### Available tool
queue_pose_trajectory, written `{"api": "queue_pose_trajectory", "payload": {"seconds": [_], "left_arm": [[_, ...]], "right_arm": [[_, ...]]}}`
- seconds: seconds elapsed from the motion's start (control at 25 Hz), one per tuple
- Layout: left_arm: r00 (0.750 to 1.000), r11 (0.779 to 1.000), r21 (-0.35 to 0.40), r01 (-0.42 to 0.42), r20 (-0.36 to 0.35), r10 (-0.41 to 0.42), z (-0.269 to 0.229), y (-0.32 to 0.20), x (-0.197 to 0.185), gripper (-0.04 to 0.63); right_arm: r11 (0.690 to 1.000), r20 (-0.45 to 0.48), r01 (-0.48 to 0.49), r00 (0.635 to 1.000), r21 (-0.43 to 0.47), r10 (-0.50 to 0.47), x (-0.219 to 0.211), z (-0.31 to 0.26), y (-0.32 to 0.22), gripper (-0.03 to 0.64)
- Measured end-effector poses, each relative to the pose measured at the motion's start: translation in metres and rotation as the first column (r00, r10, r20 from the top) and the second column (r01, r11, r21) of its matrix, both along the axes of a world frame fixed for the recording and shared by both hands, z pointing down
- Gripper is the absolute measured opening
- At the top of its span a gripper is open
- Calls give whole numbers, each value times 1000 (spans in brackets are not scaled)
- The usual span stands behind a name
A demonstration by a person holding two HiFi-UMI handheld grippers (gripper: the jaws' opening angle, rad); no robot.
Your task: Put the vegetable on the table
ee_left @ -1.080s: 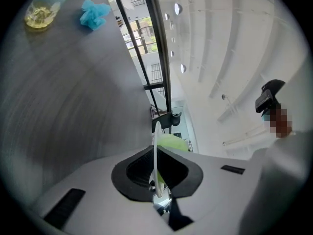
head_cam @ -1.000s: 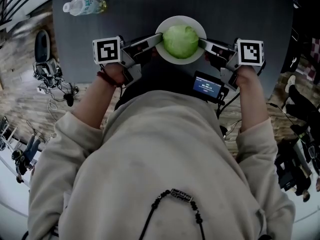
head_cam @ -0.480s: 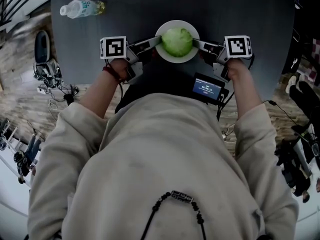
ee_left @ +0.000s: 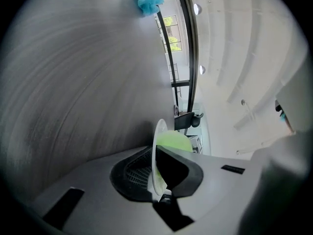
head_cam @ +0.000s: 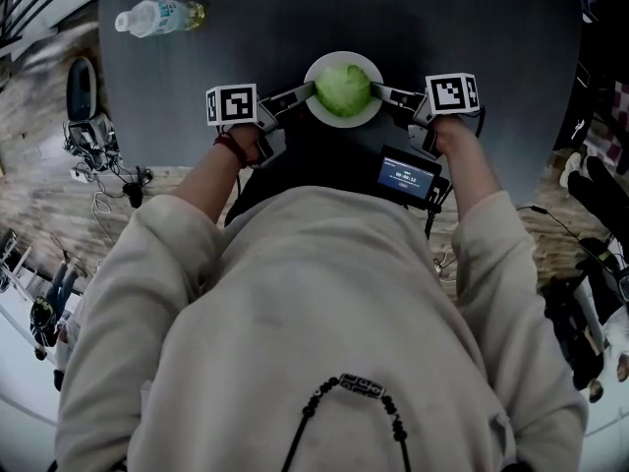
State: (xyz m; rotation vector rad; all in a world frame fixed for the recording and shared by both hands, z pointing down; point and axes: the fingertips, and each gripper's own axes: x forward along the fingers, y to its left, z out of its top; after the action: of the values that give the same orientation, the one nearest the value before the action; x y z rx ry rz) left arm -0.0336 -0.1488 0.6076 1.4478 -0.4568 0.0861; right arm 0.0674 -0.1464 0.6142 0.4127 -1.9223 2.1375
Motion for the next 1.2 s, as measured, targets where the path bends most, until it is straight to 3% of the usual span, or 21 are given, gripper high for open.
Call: {"api": "queue_pose_trajectory", "payload": {"seconds": [0.16,0.36,0.6,0.96,1.08,1.2], "left_arm": [[1000,1000,-15,9,12,-9,3,0,-1,20],[997,999,-8,-38,62,38,5,1,1,19],[981,994,-17,-107,162,109,10,3,3,23],[956,979,27,-203,223,192,9,7,4,51],[953,975,43,-217,227,202,7,4,2,95],[961,977,64,-202,207,185,2,0,0,155]], "right_arm": [[1000,-34,-1,999,-1,1,0,2,-3,28],[1000,-102,12,995,0,-12,1,6,-3,28],[1000,-162,24,986,7,-22,3,9,-1,28],[999,-254,27,967,17,-22,9,13,1,35],[1000,-259,13,966,21,-7,15,9,-3,77],[999,-229,-36,973,19,39,21,2,-6,182]]}}
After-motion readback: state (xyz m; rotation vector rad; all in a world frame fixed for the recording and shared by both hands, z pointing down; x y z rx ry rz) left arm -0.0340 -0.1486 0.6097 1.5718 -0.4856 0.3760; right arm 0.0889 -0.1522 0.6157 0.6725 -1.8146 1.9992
